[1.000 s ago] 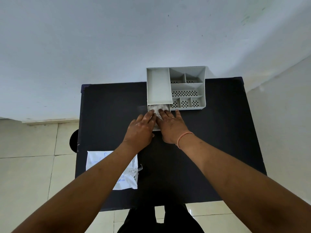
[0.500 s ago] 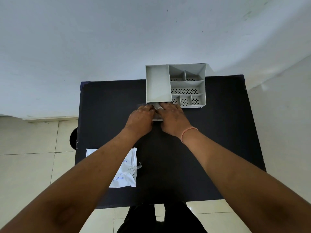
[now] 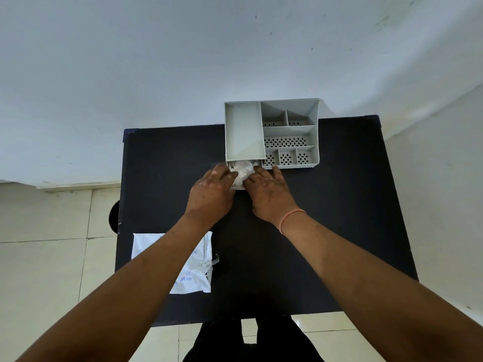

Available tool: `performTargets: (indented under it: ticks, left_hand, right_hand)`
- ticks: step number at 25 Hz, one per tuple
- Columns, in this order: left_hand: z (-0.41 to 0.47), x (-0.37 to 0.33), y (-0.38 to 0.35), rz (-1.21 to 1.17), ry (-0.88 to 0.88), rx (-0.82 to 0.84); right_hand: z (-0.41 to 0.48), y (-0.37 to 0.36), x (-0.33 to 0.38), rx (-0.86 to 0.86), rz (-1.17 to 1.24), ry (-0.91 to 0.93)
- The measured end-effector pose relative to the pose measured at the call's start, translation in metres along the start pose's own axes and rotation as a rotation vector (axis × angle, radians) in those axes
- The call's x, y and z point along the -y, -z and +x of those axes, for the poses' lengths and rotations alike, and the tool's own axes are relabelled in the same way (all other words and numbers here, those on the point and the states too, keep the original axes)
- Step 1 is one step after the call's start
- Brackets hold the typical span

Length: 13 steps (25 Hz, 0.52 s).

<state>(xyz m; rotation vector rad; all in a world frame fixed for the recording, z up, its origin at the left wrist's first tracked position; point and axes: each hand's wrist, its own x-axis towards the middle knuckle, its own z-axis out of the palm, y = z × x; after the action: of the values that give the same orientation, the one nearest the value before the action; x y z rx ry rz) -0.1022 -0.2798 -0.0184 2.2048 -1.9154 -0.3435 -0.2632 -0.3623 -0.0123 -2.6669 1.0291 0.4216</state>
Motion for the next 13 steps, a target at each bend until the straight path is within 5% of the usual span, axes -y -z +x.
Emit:
performTargets:
  ticks: [13]
  left_hand:
    - [0.025, -0.015, 0.013, 0.219, -0.086, 0.273]
  right_hand:
    - [0.001, 0.002, -0.001, -0.3, 0.107, -0.084]
